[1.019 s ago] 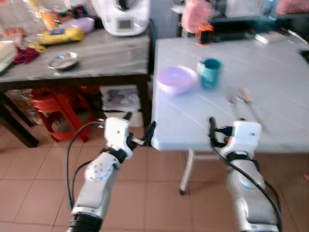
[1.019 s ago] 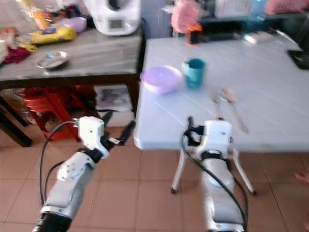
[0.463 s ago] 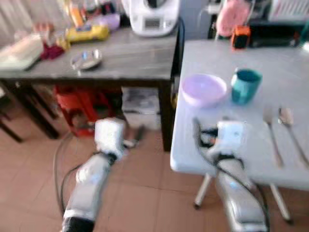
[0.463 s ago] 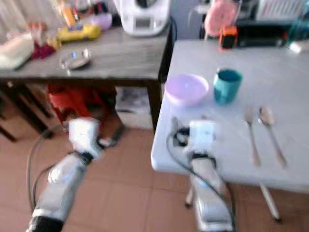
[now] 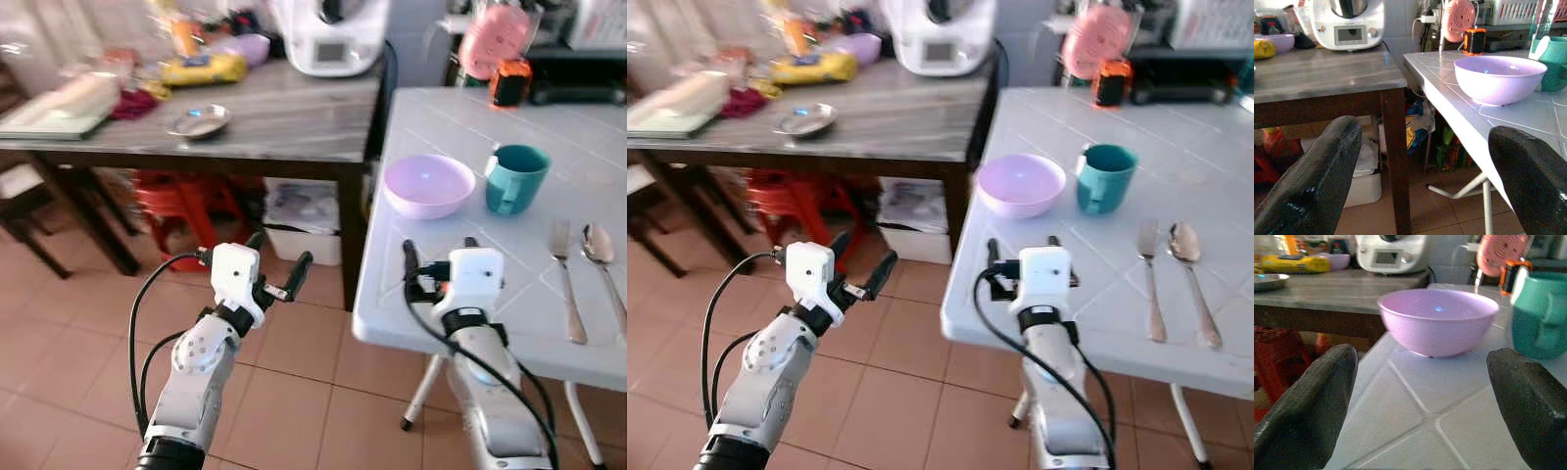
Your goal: Setting the table
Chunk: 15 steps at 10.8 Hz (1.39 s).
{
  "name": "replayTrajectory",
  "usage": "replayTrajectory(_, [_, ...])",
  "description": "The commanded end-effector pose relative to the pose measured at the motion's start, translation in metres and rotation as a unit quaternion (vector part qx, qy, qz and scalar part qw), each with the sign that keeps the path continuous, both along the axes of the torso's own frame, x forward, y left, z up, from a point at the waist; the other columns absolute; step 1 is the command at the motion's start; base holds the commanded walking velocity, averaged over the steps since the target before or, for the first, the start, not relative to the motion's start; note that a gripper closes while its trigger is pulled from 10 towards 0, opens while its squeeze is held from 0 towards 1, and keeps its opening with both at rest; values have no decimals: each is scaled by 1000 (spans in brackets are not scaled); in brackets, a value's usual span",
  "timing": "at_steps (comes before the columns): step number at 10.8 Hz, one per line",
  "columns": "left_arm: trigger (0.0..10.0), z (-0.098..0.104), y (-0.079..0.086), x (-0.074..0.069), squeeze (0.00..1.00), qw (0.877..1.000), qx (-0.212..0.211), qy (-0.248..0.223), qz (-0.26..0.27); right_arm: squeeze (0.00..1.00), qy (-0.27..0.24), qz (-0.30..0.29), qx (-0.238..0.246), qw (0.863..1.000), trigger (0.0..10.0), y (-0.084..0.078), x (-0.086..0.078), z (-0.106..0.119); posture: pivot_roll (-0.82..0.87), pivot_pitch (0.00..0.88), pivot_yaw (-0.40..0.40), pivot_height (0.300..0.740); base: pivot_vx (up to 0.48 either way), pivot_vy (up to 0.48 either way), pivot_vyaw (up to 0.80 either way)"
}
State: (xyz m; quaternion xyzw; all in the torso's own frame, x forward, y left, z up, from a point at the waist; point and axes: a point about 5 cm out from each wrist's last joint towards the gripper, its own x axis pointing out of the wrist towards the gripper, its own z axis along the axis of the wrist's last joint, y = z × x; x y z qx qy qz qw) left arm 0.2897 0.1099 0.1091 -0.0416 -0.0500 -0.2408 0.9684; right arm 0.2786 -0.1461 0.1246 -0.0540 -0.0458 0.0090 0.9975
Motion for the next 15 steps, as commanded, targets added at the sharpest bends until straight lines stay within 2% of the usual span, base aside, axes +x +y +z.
replayTrajectory(1, [10000, 1, 3, -1, 0, 1000, 6, 2, -7, 0, -14, 3, -7, 1000, 10000, 2, 1, 6, -100, 66, 122, 740, 0, 0, 0])
replayTrajectory(4, [10000, -2, 3, -6, 0, 999, 4, 11, -31, 0, -11, -8, -14, 1000, 10000, -3, 2, 7, -103, 69, 118, 740, 0, 0, 0])
replayTrajectory(11, [10000, 1, -4, -8, 0, 998, -6, 2, -56, 0, -7, -7, -9, 1000, 10000, -1, 1, 5, -112, 70, 121, 740, 0, 0, -704])
replayTrajectory(15, [10000, -1, -7, -9, 0, 998, -7, 4, -62, 0, -8, -4, -9, 1000, 10000, -1, 2, 6, -114, 70, 119, 740, 0, 0, 0])
